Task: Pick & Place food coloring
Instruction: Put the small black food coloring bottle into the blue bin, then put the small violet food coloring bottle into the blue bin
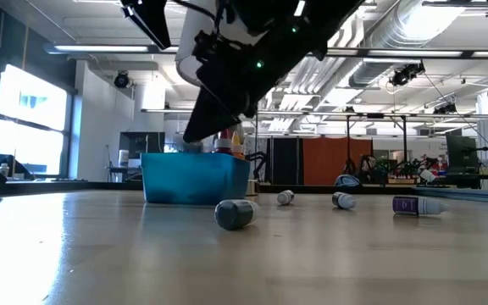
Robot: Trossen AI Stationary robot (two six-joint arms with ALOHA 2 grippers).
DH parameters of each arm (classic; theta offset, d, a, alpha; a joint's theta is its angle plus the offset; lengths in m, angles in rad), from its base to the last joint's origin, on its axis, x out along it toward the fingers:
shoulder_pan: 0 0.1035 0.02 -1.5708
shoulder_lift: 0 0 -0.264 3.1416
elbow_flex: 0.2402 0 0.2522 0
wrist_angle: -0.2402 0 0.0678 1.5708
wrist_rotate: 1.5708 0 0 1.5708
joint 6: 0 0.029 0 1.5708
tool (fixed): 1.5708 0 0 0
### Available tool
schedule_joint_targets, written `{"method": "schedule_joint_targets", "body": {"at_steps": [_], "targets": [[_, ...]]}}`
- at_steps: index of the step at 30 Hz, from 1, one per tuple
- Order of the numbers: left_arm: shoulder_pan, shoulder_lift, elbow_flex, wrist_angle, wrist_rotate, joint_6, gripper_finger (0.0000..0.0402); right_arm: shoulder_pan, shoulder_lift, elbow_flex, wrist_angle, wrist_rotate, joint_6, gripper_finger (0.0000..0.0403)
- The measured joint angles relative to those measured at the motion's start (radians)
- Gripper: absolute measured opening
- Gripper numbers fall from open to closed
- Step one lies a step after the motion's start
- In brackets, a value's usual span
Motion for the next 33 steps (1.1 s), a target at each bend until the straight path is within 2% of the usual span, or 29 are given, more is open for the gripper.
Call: {"method": "schedule_joint_targets", "body": {"at_steps": [5, 10, 18, 22, 26, 30, 33], "targets": [[0.0, 0.0, 0.0, 0.025, 0.054, 0.0, 0.0147, -0.001, -0.002, 0.009, 0.013, 0.008, 0.037, 0.0124], [0.0, 0.0, 0.0, 0.048, 0.104, -0.001, 0.0147, -0.001, -0.002, 0.001, -0.004, 0.126, 0.077, 0.0137], [0.0, 0.001, 0.0, 0.108, 0.114, -0.001, 0.0147, 0.032, -0.101, 0.001, -0.065, 0.095, 0.069, 0.0138], [0.0, 0.002, 0.0, 0.137, 0.12, -0.001, 0.0147, 0.077, -0.183, 0.004, -0.21, 0.1, 0.083, 0.0138], [0.0, 0.002, 0.0, 0.156, 0.122, -0.001, 0.0147, 0.137, -0.247, 0.003, -0.368, 0.094, 0.203, 0.0138], [0.0, 0.002, 0.0, 0.183, 0.124, 0.0, 0.0147, 0.199, -0.268, 0.003, -0.516, 0.087, 0.283, 0.0138], [0.0, 0.002, 0.0, 0.184, 0.124, 0.0, 0.0147, 0.244, -0.27, 0.002, -0.63, 0.057, 0.284, 0.0138]]}}
